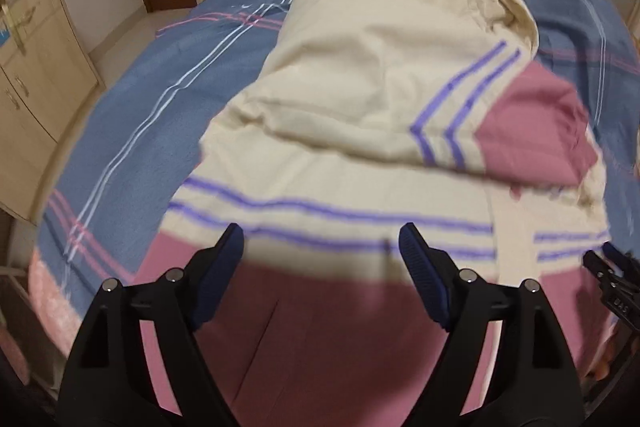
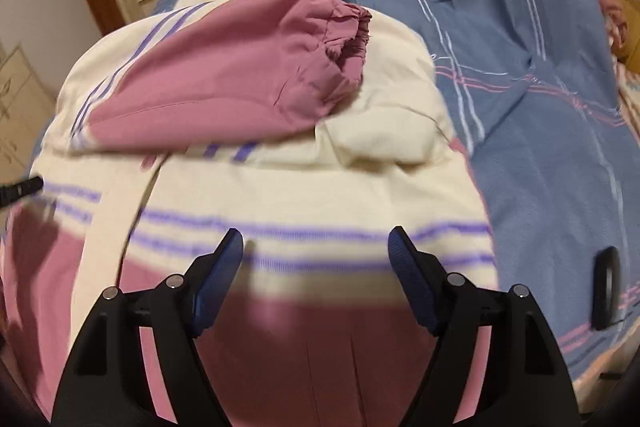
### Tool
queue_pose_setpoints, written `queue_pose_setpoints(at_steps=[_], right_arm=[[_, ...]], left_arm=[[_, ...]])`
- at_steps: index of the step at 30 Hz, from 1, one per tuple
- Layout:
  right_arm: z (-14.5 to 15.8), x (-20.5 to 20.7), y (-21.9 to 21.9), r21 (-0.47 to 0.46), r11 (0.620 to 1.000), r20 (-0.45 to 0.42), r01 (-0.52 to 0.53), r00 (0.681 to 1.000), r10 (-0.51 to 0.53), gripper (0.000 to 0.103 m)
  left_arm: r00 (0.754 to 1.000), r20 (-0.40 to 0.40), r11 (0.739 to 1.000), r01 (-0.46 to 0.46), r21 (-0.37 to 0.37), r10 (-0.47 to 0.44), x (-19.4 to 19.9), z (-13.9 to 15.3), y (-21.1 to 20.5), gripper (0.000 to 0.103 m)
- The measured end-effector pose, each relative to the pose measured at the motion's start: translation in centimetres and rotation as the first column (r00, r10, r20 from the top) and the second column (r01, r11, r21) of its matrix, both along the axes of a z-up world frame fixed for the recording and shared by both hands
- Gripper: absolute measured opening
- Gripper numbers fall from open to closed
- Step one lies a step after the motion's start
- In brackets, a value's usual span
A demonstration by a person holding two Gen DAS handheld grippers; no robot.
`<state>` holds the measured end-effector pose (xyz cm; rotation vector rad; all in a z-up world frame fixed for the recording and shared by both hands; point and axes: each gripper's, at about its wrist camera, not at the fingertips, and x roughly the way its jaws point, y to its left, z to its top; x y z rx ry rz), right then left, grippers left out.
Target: Fold large clothes
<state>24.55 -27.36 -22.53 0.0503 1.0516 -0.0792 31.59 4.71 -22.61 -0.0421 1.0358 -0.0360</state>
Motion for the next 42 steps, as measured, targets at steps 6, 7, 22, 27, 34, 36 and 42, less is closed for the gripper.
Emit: queue_pose_setpoints(at_steps=[6,7,22,27,34,36,42], right_arm=[[-1.7,-7.5,-0.4,0.038,0.999,-0.045,-0.001,0.999,0.003,0.081],[-1.0,-8.7,-0.7,0.066,0.998,-0.021,0.006,1.000,-0.004,0.081],[8.9,-2.2,-1.0,0.041,0.996,0.136,-0.081,0.988,0.075,0.083],[12.6,7.9,-1.6,0.101,0.992,0.219,-0.072,0.974,0.049,0.084],[10.7,27.4,-3.8,0.067,0.995,0.169,0.071,0.982,-0.081,0.084],[9.3,31.9,-3.8,0.024,0.994,0.146,0.103,0.984,-0.105,0.084],[5.4,41.9,-2.4,-0.183,0.960,0.149,0.211,0.971,-0.185,0.083]], left_arm=[[0.997,-0.040,0.996,0.075,0.049,-0.073,-5.4,-3.5,1.0,0.083],[0.997,-0.037,0.997,0.063,0.054,-0.061,-6.1,-3.1,1.2,0.082],[1.000,-0.002,0.994,-0.008,-0.106,0.008,-7.0,1.6,3.5,0.092],[1.000,-0.021,0.993,0.001,-0.121,-0.004,-4.7,0.7,1.6,0.092],[0.999,-0.048,0.999,0.019,-0.043,-0.021,-2.2,-4.2,-0.3,0.098],[0.999,-0.006,0.998,0.044,0.043,-0.043,-2.3,-4.7,-1.4,0.101],[1.000,0.012,1.000,0.028,0.015,-0.028,-1.5,-5.5,-1.2,0.101]])
